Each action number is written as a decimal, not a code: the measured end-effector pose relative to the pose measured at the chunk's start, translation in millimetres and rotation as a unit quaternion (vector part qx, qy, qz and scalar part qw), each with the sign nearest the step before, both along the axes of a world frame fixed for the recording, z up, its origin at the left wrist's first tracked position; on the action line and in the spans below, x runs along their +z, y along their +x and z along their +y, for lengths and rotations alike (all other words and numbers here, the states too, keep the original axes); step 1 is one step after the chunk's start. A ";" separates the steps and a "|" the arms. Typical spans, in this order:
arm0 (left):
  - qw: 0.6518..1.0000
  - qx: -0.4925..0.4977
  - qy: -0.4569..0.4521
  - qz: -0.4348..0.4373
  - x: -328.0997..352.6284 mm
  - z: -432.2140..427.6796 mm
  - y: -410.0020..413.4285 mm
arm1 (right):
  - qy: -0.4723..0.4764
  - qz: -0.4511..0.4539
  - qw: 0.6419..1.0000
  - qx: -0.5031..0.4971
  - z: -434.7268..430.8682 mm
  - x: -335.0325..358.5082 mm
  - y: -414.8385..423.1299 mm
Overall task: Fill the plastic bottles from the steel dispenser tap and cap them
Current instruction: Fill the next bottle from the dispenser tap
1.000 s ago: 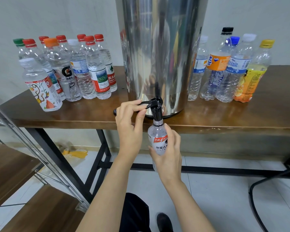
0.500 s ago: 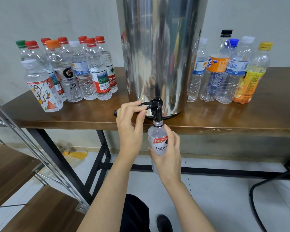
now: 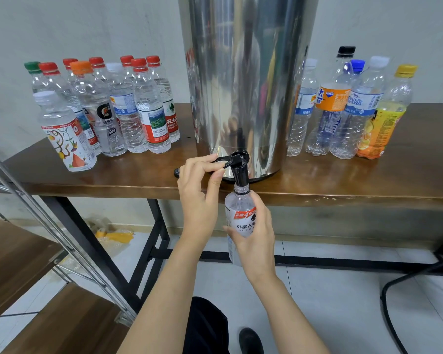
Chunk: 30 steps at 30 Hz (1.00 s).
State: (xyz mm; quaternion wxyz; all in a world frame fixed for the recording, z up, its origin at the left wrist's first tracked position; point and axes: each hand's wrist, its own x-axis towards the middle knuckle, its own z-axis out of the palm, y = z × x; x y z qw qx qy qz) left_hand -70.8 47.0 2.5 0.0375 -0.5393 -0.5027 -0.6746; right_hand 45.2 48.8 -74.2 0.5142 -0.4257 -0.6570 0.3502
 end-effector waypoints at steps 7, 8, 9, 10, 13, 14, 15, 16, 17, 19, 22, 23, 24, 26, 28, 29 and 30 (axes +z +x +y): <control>1.000 -0.003 0.002 -0.003 0.0 -0.7 0.5 | -0.017 0.001 1.000 0.005 -0.8 1.3 0.8; 1.000 -0.003 0.003 -0.003 0.1 -0.8 0.7 | -0.016 0.000 1.000 0.004 -1.2 1.8 1.0; 1.000 -0.002 0.003 -0.002 0.1 -0.8 0.8 | -0.014 -0.002 1.000 0.002 -1.4 2.1 1.2; 1.000 0.000 0.003 -0.002 0.2 -0.9 1.0 | -0.012 -0.005 1.000 0.001 -1.7 2.3 1.5; 1.000 0.001 0.007 -0.003 0.3 -1.0 1.1 | -0.011 -0.013 1.000 -0.004 -2.1 3.0 1.9; 1.000 0.000 0.009 -0.003 0.3 -1.1 1.0 | -0.011 -0.014 1.000 -0.005 -2.1 3.2 2.1; 1.000 0.000 0.010 -0.004 0.3 -1.0 0.9 | -0.011 -0.016 1.000 -0.007 -2.4 3.3 2.3; 1.000 0.000 0.009 -0.004 0.5 -1.0 0.8 | -0.010 -0.017 1.000 -0.007 -2.7 3.7 2.4; 1.000 0.000 0.008 -0.004 0.6 -1.0 0.8 | -0.009 -0.017 1.000 -0.007 -3.0 3.9 2.5; 1.000 -0.002 0.010 -0.003 0.2 -0.9 0.8 | -0.006 -0.018 1.000 -0.007 -3.3 4.1 2.7; 1.000 0.000 0.006 -0.004 0.4 -1.3 0.7 | -0.005 -0.024 1.000 -0.008 -3.4 4.1 2.8; 1.000 0.000 0.004 -0.004 0.8 -1.6 0.7 | -0.005 -0.025 1.000 -0.008 -3.3 3.8 2.9; 1.000 -0.001 0.003 -0.004 0.9 -1.6 0.8 | -0.005 -0.026 1.000 -0.008 -3.2 3.5 2.9; 1.000 -0.003 0.005 -0.006 0.7 -1.5 1.0 | -0.003 -0.027 1.000 -0.009 -3.3 3.2 2.8; 1.000 -0.003 0.008 -0.003 0.0 -1.0 1.0 | -0.003 -0.027 1.000 -0.011 -3.1 2.3 2.5; 1.000 -0.003 0.009 -0.001 -0.4 -0.9 0.9 | -0.004 -0.026 1.000 -0.011 -3.0 2.1 2.3; 1.000 -0.002 0.009 -0.001 -0.8 -0.6 0.9 | -0.003 -0.027 1.000 -0.011 -2.9 2.1 2.3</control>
